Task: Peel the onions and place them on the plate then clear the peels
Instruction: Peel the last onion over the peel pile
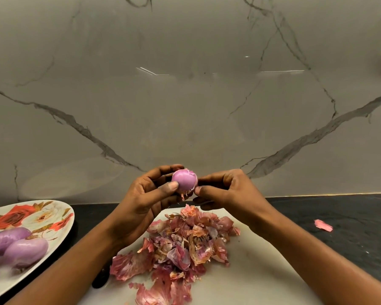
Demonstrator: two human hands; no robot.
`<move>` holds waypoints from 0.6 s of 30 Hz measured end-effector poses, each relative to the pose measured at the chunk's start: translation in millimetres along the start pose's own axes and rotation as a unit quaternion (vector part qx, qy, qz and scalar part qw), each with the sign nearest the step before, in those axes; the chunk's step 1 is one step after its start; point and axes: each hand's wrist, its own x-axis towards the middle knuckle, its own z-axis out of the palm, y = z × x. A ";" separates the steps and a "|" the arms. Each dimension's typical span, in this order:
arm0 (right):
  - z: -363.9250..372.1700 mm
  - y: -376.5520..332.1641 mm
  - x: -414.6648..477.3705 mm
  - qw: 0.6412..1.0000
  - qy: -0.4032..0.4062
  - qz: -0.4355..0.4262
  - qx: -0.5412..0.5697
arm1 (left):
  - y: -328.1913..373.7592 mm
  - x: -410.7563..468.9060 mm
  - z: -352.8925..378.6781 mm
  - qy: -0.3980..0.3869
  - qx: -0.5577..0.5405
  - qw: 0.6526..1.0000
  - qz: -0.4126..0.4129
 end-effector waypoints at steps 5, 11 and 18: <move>2.6 0.9 -0.9 1.000 -0.014 -0.015 -0.002 | 0.9 -1.3 1.6 -0.022 -0.012 1.000 -0.012; 2.7 3.1 0.6 0.999 -0.020 -0.032 -0.011 | 3.7 -2.8 4.8 0.022 0.087 0.996 0.001; 3.7 4.2 -1.4 0.998 0.003 -0.052 -0.033 | 0.5 -2.3 5.4 0.040 0.119 0.992 0.019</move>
